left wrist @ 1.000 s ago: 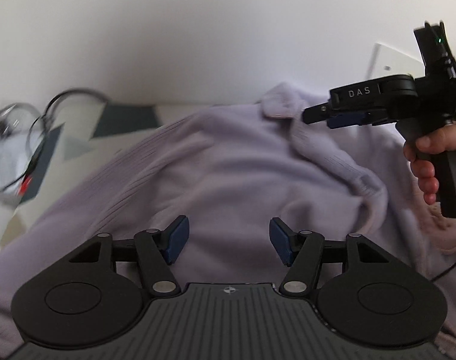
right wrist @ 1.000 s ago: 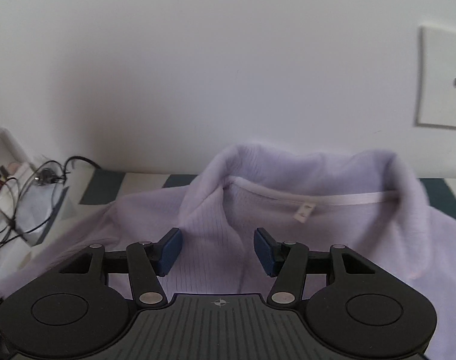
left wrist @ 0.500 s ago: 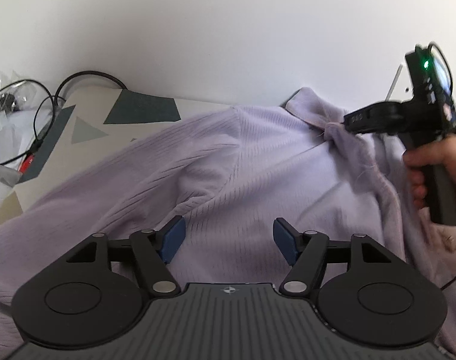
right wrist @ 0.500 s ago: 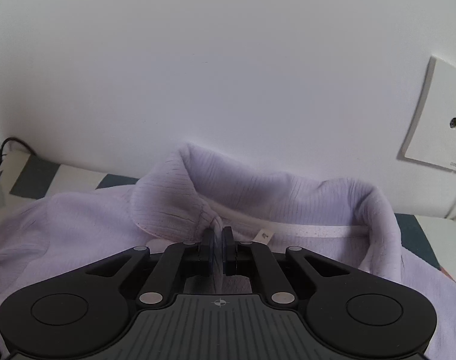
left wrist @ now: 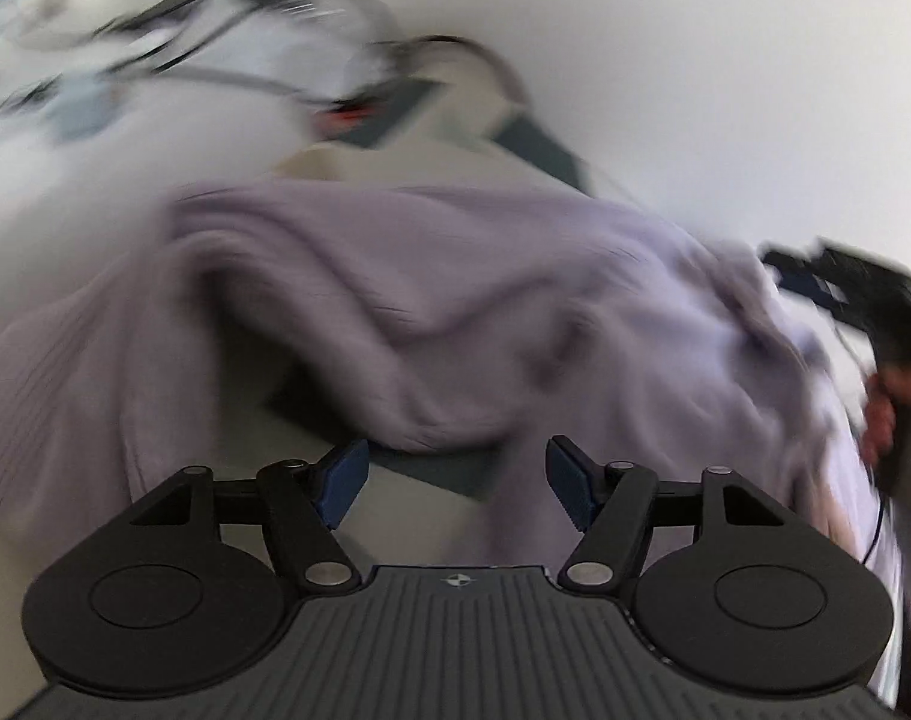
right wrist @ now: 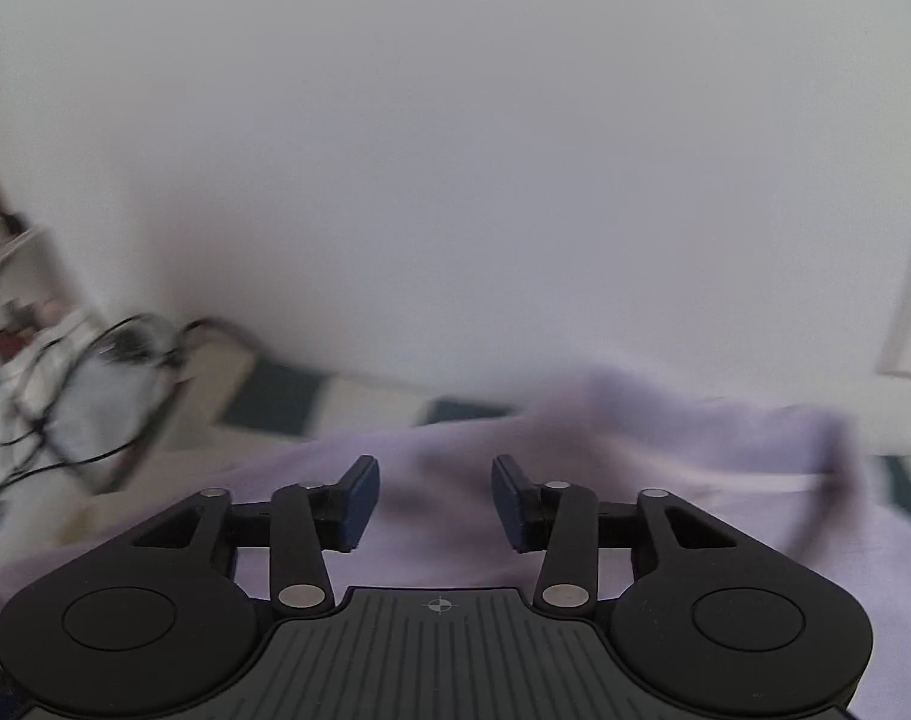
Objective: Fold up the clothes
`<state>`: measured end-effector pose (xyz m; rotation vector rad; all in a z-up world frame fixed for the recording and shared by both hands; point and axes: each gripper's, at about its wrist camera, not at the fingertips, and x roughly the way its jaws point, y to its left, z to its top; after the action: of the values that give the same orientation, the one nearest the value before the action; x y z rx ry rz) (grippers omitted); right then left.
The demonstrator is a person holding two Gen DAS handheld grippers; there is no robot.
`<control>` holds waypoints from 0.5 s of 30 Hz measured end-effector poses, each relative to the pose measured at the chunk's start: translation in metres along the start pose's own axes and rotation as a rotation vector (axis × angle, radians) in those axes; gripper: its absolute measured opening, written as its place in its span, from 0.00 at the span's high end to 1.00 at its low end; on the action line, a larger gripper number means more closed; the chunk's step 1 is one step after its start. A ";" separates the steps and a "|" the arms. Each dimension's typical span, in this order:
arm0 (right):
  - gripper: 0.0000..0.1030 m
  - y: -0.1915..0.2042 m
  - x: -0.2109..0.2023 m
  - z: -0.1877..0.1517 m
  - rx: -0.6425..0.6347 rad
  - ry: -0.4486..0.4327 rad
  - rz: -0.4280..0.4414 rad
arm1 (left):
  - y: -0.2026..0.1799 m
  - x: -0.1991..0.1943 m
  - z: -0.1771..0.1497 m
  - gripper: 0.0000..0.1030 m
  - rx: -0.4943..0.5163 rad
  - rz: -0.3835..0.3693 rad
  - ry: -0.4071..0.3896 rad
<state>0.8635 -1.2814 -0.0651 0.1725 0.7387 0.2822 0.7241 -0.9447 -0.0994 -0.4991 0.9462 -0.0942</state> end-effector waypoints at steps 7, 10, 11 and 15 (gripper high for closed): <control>0.61 0.045 0.048 -0.007 -0.021 0.126 -0.009 | 0.012 0.030 0.036 0.92 -0.081 0.122 -0.053; 0.61 0.043 0.048 -0.019 0.009 0.152 -0.057 | 0.013 0.022 0.056 0.92 -0.053 0.146 -0.153; 0.61 0.044 0.049 -0.021 0.009 0.152 -0.068 | 0.010 0.015 0.064 0.93 -0.017 0.166 -0.206; 0.52 0.049 0.055 -0.027 -0.005 0.152 -0.091 | 0.005 -0.002 0.105 0.93 0.073 0.198 -0.352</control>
<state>0.8742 -1.2163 -0.1073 0.1133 0.8941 0.2122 0.8061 -0.9012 -0.0494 -0.3377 0.6400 0.1343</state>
